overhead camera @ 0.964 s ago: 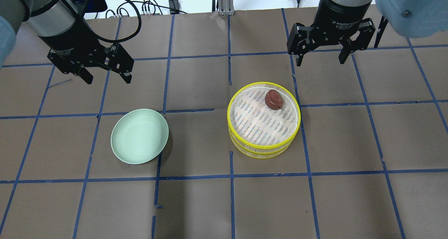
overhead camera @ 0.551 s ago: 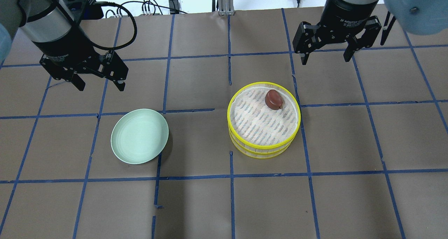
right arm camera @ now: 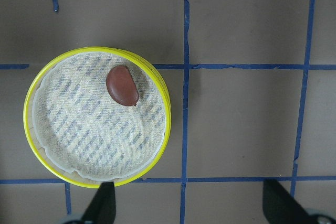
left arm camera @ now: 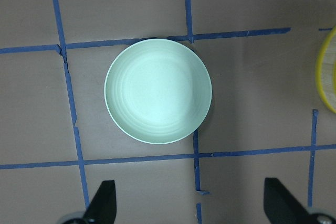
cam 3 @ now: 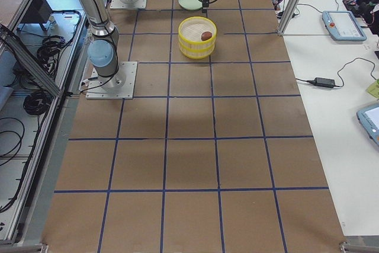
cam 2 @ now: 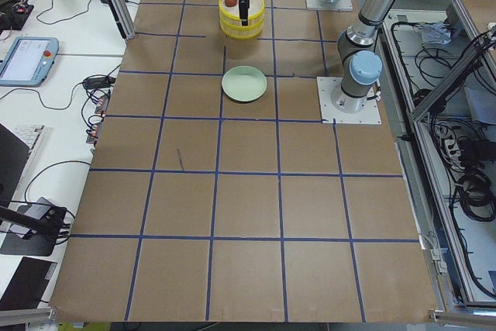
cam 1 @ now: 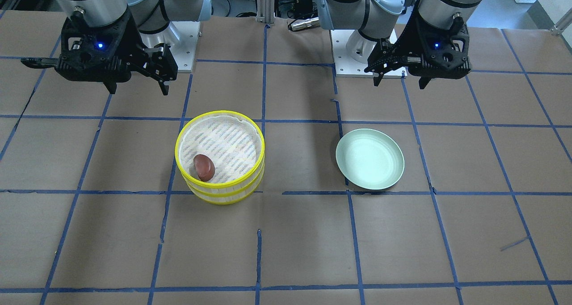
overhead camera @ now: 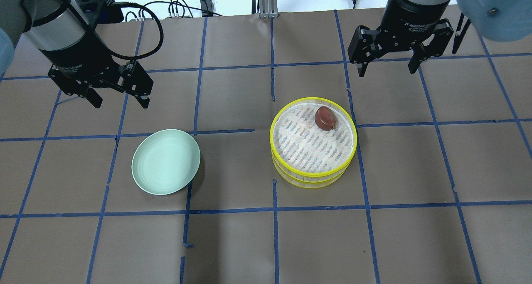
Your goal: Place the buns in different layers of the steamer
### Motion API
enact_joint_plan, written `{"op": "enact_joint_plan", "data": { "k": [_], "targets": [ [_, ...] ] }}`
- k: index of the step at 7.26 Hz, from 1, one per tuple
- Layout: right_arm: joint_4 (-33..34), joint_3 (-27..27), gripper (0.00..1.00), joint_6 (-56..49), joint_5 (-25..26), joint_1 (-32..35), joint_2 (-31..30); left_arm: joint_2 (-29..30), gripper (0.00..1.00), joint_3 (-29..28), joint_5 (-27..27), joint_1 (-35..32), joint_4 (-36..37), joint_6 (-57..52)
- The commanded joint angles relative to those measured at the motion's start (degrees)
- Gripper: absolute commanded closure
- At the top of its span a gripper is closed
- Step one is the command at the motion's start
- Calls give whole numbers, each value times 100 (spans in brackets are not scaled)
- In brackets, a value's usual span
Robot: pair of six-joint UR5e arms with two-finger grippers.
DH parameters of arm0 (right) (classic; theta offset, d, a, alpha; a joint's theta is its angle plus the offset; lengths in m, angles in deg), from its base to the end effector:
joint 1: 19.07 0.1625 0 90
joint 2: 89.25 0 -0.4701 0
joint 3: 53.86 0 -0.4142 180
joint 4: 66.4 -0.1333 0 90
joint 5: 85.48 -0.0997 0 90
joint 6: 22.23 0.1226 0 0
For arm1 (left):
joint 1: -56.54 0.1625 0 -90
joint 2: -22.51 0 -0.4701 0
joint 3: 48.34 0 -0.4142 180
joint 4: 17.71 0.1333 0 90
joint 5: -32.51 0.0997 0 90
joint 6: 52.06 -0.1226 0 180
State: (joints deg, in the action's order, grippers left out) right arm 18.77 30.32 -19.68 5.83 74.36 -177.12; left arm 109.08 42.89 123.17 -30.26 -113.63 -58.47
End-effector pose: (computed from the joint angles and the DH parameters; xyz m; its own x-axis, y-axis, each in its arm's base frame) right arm 0.1619 -0.5193 0.5344 -0.9996 -0.0158 0.0237 -0.0154 0.9997 0.0189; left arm -0.1050 -0.4839 0.5189 -0.9984 0.0565 -0.0042 0.0561 0.9963 0.0658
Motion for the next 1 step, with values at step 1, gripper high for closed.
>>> {"op": "enact_joint_plan", "data": {
  "k": [1],
  "targets": [
    [-1, 28, 0, 9, 0, 0, -2, 26, 0, -9, -30, -38, 21, 9]
  ]
}}
